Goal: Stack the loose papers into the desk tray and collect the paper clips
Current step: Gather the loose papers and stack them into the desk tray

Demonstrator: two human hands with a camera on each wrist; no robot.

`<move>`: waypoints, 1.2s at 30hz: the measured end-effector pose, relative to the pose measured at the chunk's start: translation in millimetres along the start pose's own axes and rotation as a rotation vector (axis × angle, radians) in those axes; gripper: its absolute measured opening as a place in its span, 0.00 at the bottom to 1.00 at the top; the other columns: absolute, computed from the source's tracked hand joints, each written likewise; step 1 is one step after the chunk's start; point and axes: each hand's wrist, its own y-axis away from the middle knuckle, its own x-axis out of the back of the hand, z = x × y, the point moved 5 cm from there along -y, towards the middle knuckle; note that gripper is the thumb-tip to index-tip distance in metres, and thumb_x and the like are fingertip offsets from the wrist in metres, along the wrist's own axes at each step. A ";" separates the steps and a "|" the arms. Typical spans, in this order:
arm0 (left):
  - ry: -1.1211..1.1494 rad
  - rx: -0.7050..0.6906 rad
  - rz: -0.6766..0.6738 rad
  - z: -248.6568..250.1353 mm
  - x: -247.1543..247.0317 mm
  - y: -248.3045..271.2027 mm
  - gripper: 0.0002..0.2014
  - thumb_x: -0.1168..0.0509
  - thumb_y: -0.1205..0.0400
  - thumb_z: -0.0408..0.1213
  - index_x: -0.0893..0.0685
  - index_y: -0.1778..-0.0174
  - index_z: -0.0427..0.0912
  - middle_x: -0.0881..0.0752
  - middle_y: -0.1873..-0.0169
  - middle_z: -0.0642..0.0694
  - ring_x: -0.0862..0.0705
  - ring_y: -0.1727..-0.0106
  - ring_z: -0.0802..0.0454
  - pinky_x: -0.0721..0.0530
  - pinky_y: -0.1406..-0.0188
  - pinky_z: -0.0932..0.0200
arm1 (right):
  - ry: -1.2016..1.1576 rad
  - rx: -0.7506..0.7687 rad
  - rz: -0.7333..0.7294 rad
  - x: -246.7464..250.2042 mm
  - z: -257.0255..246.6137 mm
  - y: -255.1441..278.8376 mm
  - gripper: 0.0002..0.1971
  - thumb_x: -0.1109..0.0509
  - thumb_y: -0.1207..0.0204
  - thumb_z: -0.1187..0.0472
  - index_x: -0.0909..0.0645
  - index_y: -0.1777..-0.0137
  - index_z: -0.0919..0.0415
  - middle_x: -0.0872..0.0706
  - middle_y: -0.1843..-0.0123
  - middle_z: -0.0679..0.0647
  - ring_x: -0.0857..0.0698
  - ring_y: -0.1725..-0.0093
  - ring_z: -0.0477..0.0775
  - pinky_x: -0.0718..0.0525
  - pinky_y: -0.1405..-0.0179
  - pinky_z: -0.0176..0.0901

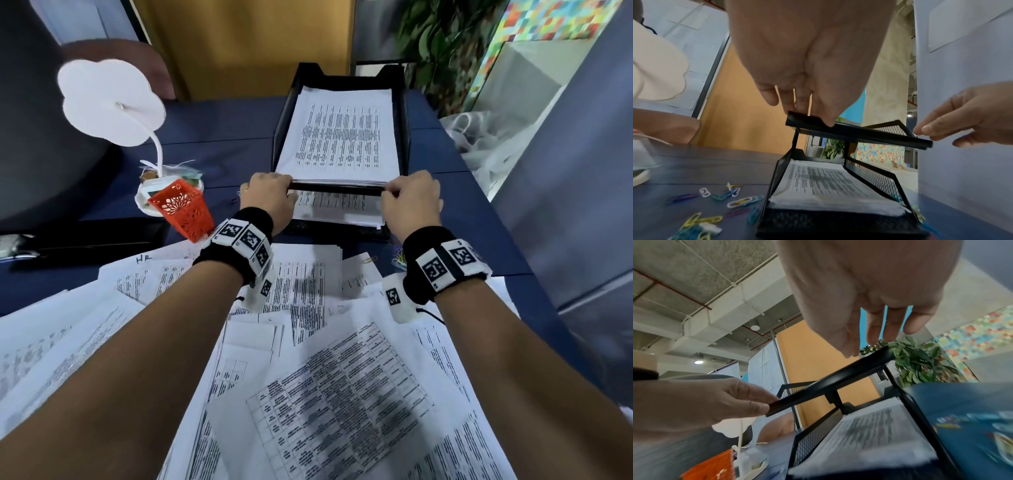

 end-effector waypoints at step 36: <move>0.714 0.257 -0.504 25.6 -92.0 210.6 0.15 0.32 0.19 0.45 0.21 0.44 0.39 0.15 0.43 0.36 0.17 0.62 0.49 0.18 0.65 0.61 | -0.211 -0.460 -0.277 10.6 162.4 183.7 0.44 0.21 0.33 0.49 0.40 0.21 0.62 0.28 0.26 0.66 0.27 0.27 0.65 0.26 0.30 0.55</move>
